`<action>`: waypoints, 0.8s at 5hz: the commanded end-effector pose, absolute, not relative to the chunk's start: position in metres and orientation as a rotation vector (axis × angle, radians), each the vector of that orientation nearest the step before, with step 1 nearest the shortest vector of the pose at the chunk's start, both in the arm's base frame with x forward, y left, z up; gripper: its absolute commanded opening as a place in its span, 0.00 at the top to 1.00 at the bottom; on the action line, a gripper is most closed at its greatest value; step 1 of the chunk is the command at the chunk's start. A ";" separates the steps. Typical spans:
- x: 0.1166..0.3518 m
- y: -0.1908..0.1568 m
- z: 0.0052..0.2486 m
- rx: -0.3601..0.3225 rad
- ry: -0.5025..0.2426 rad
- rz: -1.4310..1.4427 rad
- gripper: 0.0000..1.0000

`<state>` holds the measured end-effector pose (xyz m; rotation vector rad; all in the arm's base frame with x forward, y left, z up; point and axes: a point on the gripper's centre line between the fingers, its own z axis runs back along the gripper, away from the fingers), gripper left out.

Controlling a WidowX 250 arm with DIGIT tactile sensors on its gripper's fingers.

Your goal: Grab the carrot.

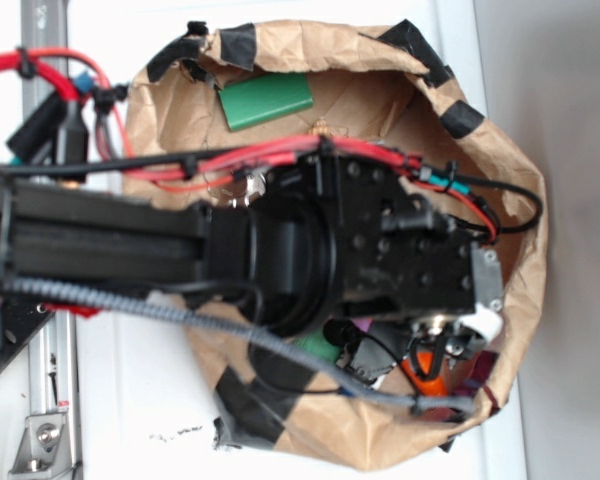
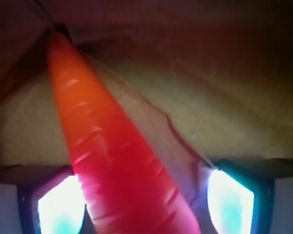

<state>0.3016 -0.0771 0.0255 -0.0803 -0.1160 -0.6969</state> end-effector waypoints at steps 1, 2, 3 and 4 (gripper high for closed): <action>0.280 -0.087 0.040 -0.024 -0.149 -0.650 1.00; 0.284 -0.059 0.077 -0.010 -0.203 -0.524 1.00; 0.281 -0.030 0.111 -0.036 -0.202 -0.440 1.00; 0.266 0.003 0.145 -0.066 -0.180 -0.197 1.00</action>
